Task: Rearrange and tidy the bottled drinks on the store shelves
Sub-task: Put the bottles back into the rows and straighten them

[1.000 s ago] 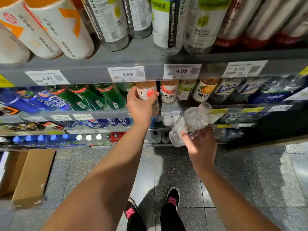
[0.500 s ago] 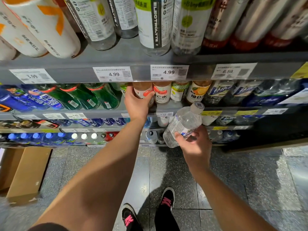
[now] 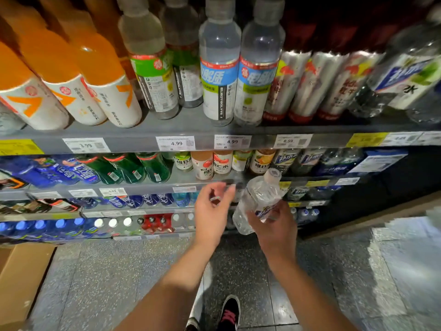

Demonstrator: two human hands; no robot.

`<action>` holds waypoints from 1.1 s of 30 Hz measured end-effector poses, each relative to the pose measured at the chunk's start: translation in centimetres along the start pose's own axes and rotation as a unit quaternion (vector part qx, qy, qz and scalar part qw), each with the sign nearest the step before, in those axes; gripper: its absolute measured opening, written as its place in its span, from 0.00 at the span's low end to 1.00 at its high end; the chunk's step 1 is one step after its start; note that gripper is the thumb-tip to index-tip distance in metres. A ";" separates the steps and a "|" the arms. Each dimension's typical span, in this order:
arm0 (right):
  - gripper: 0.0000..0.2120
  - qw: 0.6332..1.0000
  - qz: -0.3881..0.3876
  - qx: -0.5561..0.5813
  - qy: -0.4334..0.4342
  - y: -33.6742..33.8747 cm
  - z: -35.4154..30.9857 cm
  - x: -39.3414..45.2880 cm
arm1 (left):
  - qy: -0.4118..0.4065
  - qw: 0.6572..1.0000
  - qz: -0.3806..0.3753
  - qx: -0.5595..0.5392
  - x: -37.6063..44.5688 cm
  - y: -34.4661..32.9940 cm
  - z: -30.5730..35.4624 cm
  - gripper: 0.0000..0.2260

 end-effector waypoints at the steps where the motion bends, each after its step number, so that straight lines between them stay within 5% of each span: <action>1: 0.20 1.000 -0.001 0.002 0.001 0.8 -0.7 -0.6 | 0.010 0.998 -0.059 -0.001 -1.2 -0.8 1.2 0.12; 4: 0.22 1.000 0.003 -0.019 0.021 3.2 -3.2 -2.6 | 0.010 0.983 -0.177 0.042 -4.4 -2.0 4.6 0.24; 7: 0.25 0.997 -0.006 -0.070 0.033 5.3 -5.7 -4.7 | -0.020 0.975 -0.199 0.100 -7.0 -1.9 7.6 0.29; 21: 0.26 0.994 -0.090 -0.033 0.051 15.1 -7.8 -5.7 | -0.048 0.985 -0.163 -0.027 -11.4 -4.4 15.7 0.15; 29: 0.07 0.998 0.045 -0.013 0.036 25.6 -4.2 4.4 | -0.027 0.988 -0.143 -0.060 -10.4 -13.6 16.7 0.16; 33: 0.19 0.997 0.065 0.019 0.049 28.3 -4.1 11.4 | -0.031 0.992 -0.114 -0.039 -9.8 -18.4 18.1 0.22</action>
Point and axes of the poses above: each hand's wrist, its own x-axis towards the middle knuckle, its own y-axis out of the back of the hand, z = x × y, the point moved 8 cm from there along x, towards the middle knuckle, and after that the axes turned 5 degrees about -x, right-handed, at the moved point
